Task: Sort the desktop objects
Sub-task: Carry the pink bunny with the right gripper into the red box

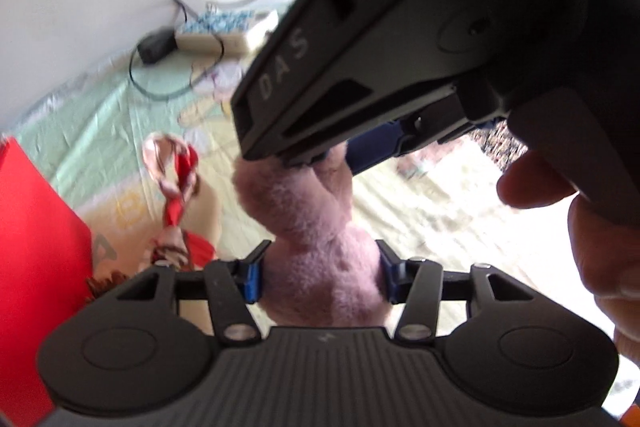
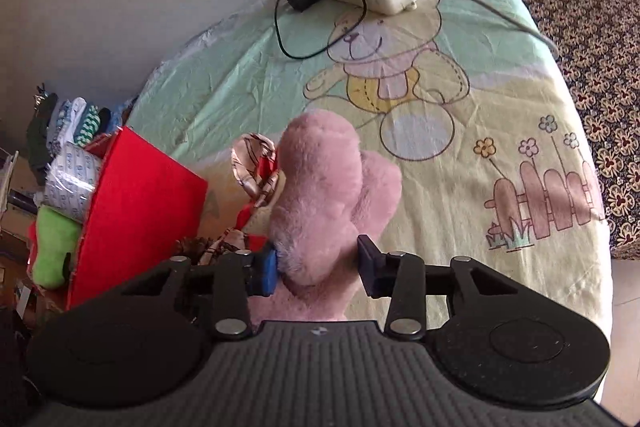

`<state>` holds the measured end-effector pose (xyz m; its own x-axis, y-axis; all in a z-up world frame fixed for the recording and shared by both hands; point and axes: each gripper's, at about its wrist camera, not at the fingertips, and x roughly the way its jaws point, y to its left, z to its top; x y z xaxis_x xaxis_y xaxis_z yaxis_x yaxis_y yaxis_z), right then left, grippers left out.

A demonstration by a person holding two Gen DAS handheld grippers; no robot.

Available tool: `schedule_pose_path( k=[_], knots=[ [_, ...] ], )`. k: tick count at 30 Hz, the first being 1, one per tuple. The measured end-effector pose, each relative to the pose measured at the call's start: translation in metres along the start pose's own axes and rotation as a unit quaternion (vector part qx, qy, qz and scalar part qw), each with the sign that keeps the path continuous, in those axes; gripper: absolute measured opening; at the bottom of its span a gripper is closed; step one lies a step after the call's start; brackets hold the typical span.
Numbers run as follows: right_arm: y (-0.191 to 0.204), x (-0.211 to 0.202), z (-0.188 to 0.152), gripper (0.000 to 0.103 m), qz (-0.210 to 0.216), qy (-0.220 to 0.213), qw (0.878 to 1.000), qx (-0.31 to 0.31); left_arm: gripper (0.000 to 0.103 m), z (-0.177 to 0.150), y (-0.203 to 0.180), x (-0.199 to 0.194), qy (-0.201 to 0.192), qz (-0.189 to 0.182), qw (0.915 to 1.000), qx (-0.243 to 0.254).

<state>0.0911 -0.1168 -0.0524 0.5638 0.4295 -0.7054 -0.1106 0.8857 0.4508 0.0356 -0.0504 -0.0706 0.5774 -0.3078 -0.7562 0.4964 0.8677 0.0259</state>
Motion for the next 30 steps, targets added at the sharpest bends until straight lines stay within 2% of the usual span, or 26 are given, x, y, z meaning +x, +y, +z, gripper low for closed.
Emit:
schedule_pose_path(
  k=[3, 8, 13, 15, 20, 23, 28, 30],
  knots=[
    [0.004, -0.019, 0.0, 0.042, 0.012, -0.022, 1.0, -0.002, 0.052, 0.011, 0.0, -0.036, -0.038, -0.006, 0.9992, -0.004],
    [0.047, -0.048, 0.014, 0.042, 0.065, -0.058, 0.996, -0.036, 0.052, 0.014, 0.027, -0.095, -0.088, 0.012, 0.9957, -0.026],
    [0.111, -0.045, 0.022, 0.042, 0.123, -0.067, 0.988, -0.073, 0.052, 0.007, 0.067, -0.152, -0.126, 0.042, 0.9895, -0.057],
    [0.133, -0.03, 0.023, 0.042, 0.126, -0.057, 0.987, -0.084, 0.051, -0.001, 0.088, -0.167, -0.132, 0.053, 0.9871, -0.074],
    [0.184, 0.008, 0.025, 0.041, 0.128, -0.032, 0.985, -0.112, 0.047, -0.019, 0.143, -0.179, -0.121, 0.071, 0.9845, -0.105],
    [0.211, 0.03, 0.026, 0.041, 0.122, -0.017, 0.984, -0.126, 0.047, -0.027, 0.17, -0.169, -0.103, 0.056, 0.9865, -0.114],
    [0.217, 0.067, 0.027, 0.041, 0.073, 0.029, 0.99, -0.12, 0.046, -0.037, 0.197, -0.142, -0.069, 0.017, 0.9895, -0.126],
    [0.216, 0.078, 0.024, 0.041, 0.04, 0.051, 0.992, -0.112, 0.046, -0.042, 0.205, -0.13, -0.05, -0.018, 0.9889, -0.139]
  ],
)
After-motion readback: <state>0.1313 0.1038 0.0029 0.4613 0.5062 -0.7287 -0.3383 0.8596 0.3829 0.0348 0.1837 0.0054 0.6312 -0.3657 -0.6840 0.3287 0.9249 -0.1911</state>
